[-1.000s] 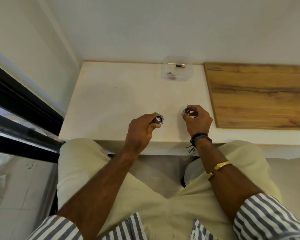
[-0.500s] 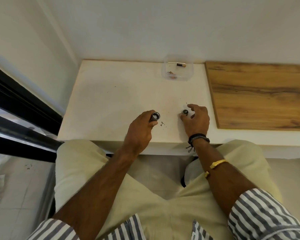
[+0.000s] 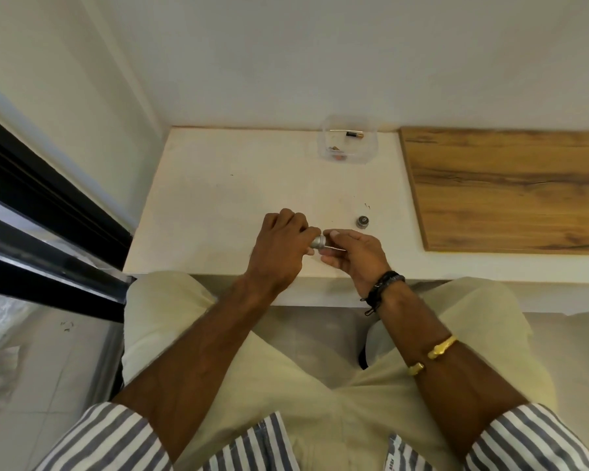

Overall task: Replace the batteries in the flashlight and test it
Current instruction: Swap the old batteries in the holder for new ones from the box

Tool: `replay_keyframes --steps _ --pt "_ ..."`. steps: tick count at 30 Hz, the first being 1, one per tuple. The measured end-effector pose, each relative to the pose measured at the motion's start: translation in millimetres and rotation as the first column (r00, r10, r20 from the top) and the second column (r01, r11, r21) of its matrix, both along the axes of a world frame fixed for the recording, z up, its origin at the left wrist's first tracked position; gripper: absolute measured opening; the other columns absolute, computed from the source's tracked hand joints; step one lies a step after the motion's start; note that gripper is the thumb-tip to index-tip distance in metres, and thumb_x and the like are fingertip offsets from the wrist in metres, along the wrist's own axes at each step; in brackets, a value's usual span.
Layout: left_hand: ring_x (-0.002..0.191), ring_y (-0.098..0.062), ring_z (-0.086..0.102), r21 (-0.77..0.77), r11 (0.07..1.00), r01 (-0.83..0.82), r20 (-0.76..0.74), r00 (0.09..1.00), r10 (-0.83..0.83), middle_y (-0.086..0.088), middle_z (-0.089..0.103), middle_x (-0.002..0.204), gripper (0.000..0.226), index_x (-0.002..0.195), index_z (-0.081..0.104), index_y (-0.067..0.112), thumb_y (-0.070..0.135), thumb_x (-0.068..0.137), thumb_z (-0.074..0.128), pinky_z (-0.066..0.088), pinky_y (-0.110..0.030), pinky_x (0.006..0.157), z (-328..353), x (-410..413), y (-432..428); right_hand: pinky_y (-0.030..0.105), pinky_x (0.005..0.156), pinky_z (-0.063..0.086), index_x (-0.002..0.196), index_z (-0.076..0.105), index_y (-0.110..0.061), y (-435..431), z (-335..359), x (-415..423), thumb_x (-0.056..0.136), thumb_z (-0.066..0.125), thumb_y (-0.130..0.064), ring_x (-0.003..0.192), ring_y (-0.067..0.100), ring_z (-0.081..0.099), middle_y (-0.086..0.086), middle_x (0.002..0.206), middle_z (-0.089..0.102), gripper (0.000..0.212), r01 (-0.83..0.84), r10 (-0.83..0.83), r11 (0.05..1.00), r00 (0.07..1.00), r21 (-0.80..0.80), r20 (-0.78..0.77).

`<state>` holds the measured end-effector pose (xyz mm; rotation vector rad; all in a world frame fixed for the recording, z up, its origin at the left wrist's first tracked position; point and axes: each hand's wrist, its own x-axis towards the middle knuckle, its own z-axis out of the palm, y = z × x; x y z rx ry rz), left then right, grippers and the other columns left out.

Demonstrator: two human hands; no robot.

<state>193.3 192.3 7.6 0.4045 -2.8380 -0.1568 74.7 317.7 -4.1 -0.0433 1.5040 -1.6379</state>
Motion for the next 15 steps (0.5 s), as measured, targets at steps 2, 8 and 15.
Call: replay_keyframes --steps 2,8,15 --pt "0.103 -0.029 0.052 -0.031 1.0 0.0 -0.031 1.0 -0.001 -0.005 0.064 0.101 0.035 0.113 0.07 0.016 0.006 0.083 0.056 0.036 -0.039 0.087 1 2 2 0.034 0.081 0.063 0.113 0.072 0.003 2 -1 1 0.099 0.061 -0.009 0.092 0.029 0.075 0.02 0.111 0.075 0.021 -0.022 0.024 0.999 0.997 -0.027 0.078" --pt "0.104 -0.031 0.054 -0.055 0.998 -0.018 -0.055 0.998 0.015 -0.006 0.064 0.102 0.038 0.11 0.072 0.016 0.0 0.078 0.058 0.036 -0.04 0.089 4 3 -2 0.032 0.078 0.064 0.113 0.07 0.008 0 -2 1 0.095 0.065 0.0 0.093 0.031 0.077 0.024 0.11 0.075 0.02 0.015 0.0 0.997 0.976 -0.07 0.216" --pt "0.109 -0.026 0.054 0.038 0.986 -0.16 -0.094 0.982 0.163 0.002 0.068 0.105 0.029 0.113 0.07 0.024 0.016 0.085 0.074 0.036 -0.038 0.09 1 1 -6 0.029 0.07 0.063 0.1 0.073 0.006 8 -3 -11 0.088 0.072 0.003 0.085 0.028 0.078 0.019 0.097 0.078 0.012 0.148 -0.133 0.987 0.97 -0.062 0.202"
